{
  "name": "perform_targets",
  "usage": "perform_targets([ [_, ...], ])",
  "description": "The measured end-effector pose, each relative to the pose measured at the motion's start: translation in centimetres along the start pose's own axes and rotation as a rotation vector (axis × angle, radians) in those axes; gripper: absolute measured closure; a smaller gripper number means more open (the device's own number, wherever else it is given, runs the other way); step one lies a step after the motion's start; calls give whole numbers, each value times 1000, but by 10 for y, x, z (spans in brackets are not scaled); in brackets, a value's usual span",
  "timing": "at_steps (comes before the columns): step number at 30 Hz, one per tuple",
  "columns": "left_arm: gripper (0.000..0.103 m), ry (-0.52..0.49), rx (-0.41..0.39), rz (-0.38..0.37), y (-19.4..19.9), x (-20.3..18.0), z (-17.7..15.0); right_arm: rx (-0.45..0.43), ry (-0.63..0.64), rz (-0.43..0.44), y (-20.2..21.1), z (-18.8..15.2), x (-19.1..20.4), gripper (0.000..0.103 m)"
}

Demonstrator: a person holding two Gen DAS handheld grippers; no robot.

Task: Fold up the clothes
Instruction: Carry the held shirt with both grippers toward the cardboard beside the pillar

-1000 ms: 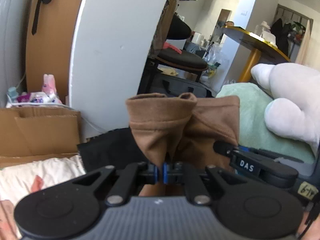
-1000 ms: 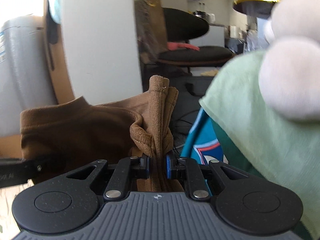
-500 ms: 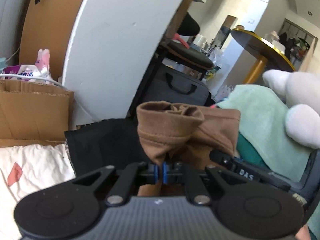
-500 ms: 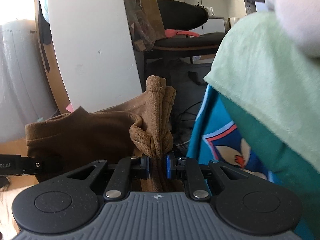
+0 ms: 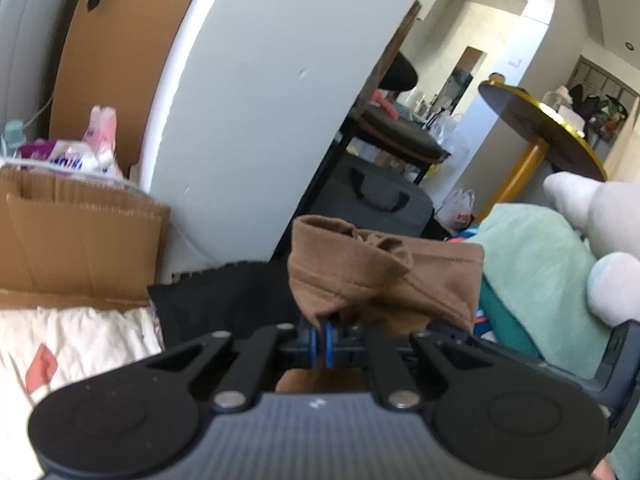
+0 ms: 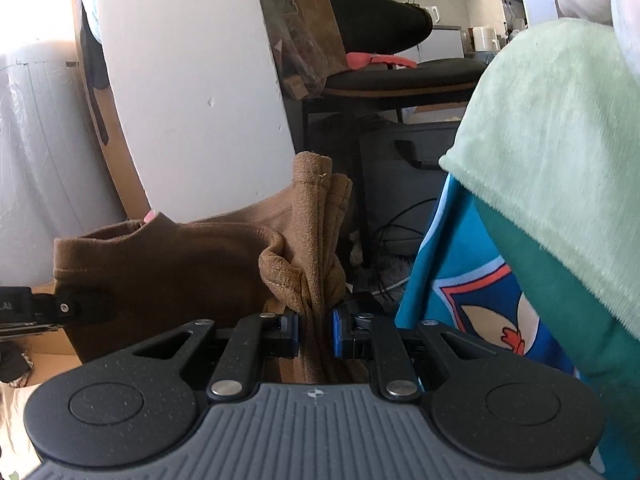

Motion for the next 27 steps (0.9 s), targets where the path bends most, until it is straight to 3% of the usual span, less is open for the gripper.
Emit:
perform_targets([
  [4, 98, -36, -7, -7, -8, 0, 8, -5, -12, -26, -10, 0, -3, 88],
  [15, 98, -1, 15, 65, -43, 48, 20, 9, -48, -58, -72, 8, -13, 88],
  [21, 99, -4, 52, 89, -69, 74, 29, 24, 18, -73, -104, 3, -6, 87],
  [27, 99, 10, 89, 96, -95, 98, 32, 104, 19, -55, -142, 4, -14, 87],
])
Point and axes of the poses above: each gripper's, at about its wrist camera, not at the fingertips, and y roughly against the way its jaws point, x to its left, z to its top, the point moved 6 cm from there along -y, roughly the way its jaws point, and after that the axes turned 3 degrees about x, right-handed, at the moved point
